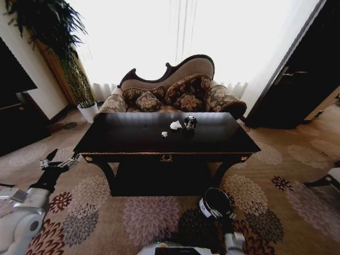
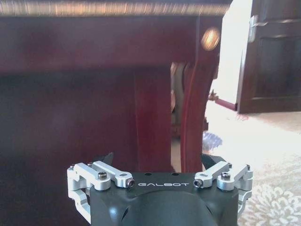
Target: Move to the front of the table and place the trash on the table into the trash bin.
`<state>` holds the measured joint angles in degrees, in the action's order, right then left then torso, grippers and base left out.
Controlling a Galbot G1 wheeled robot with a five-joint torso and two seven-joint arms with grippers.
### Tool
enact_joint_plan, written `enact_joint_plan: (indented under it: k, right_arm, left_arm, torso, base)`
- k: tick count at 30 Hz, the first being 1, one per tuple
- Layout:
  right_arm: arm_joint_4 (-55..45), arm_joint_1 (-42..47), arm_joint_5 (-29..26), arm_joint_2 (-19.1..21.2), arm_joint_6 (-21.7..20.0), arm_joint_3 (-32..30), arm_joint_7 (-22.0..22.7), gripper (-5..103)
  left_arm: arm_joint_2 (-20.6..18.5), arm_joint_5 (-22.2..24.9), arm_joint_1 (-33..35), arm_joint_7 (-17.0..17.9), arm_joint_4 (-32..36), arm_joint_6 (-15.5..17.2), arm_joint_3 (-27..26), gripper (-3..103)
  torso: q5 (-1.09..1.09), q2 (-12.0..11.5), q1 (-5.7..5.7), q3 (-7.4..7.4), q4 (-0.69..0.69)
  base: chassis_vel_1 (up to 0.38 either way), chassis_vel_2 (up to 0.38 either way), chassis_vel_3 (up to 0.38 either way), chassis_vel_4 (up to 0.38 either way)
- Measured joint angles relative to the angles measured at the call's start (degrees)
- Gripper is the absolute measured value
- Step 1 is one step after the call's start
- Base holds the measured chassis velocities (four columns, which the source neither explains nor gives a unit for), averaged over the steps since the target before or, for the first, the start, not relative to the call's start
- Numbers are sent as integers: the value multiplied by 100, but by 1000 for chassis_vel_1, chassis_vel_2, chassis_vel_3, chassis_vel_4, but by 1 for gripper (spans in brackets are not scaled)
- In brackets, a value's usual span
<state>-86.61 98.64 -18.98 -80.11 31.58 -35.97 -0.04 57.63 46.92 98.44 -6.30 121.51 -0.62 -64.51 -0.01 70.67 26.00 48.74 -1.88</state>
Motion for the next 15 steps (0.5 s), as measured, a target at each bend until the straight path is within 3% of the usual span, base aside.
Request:
enact_joint_plan:
  k: [9, 15]
  right_arm:
    - [-1841, 982, -527, -252, -37, -352, 140, 100]
    - [-3109, 1311, -844, -285, -424, -623, 192, 100]
  left_arm:
    - [0, 0, 0, 0, 0, 0, 0, 100]
    - [0, 0, 0, -1, 0, -1, 0, 100]
  torso:
    - [-1, 0, 1, 1, 1]
    - [-1, 0, 0, 0, 2]
  base:
    - [0, 0, 0, 0]
    - [0, 0, 0, 0]
